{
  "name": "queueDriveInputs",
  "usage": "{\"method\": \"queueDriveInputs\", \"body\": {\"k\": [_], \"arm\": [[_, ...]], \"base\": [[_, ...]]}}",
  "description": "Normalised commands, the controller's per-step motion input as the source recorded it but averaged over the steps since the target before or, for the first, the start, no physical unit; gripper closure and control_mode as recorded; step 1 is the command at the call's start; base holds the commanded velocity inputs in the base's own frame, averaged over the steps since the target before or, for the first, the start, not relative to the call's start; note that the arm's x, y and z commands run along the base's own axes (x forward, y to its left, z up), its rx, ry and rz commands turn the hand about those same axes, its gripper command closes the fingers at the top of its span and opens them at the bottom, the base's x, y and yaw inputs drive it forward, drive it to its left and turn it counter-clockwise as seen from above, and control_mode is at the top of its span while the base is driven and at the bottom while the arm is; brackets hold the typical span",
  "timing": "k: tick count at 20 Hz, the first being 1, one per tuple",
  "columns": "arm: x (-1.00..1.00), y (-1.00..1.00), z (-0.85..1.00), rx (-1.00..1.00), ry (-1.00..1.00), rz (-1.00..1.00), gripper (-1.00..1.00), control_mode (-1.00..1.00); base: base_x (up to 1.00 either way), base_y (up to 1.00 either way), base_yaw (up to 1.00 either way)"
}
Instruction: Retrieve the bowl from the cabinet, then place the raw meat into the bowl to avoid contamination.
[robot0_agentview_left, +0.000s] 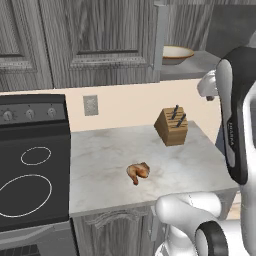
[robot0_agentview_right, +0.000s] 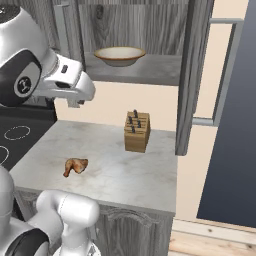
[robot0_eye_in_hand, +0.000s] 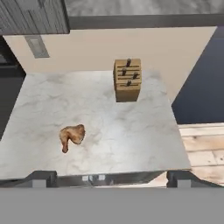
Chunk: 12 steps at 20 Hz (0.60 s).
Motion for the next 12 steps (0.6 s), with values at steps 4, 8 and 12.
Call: {"method": "queueDriveInputs", "body": {"k": [4, 8, 12], "arm": [[0.31, 0.46, 0.62, -0.05, -0.29, -0.13, -1.0, -1.0], [0.37, 0.32, 0.48, 0.01, -0.28, -0.2, -1.0, -1.0], [0.28, 0.41, 0.29, 0.0, -0.25, -0.12, -1.0, -1.0]], "base": [[0.0, 0.0, 0.0], [0.0, 0.0, 0.0], [0.0, 0.0, 0.0]]}}
